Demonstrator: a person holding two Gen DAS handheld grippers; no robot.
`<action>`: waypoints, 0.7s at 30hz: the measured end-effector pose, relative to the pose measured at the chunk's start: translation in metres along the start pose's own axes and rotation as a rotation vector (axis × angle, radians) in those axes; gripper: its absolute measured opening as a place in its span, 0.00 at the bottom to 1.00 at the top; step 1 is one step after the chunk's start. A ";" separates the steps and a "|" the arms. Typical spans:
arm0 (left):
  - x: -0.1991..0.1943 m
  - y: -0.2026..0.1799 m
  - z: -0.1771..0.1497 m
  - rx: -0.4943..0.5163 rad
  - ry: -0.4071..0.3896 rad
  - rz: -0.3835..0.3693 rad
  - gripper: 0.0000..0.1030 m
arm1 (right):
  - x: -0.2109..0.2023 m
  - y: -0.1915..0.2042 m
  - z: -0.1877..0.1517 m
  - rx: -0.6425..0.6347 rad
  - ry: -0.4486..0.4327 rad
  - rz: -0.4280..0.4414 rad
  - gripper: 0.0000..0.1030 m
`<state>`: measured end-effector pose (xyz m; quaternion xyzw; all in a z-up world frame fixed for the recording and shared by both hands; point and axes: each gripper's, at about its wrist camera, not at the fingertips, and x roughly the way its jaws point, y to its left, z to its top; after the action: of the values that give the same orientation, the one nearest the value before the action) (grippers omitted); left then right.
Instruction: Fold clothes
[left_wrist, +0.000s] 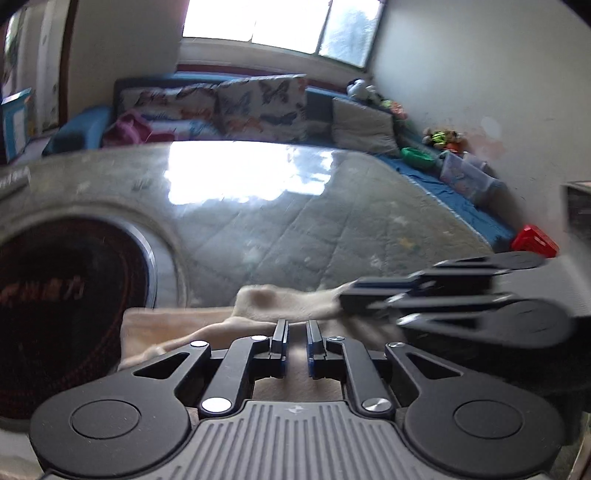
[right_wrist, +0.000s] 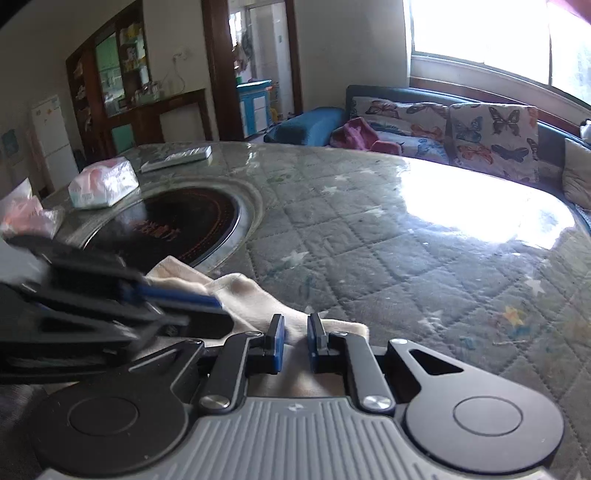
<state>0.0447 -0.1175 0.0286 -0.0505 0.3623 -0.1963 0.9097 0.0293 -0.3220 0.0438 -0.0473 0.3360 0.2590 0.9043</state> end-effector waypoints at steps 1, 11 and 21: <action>-0.001 0.002 -0.001 -0.004 -0.009 -0.007 0.10 | -0.008 -0.002 -0.001 0.010 -0.016 0.000 0.11; 0.001 -0.001 -0.002 0.023 -0.018 0.008 0.11 | -0.036 -0.035 -0.038 0.090 -0.020 -0.088 0.08; 0.002 -0.002 -0.006 0.028 -0.025 0.017 0.11 | -0.079 -0.053 -0.047 0.105 -0.056 -0.161 0.10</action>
<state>0.0414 -0.1200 0.0233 -0.0373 0.3485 -0.1929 0.9165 -0.0215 -0.4143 0.0528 -0.0192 0.3186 0.1688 0.9325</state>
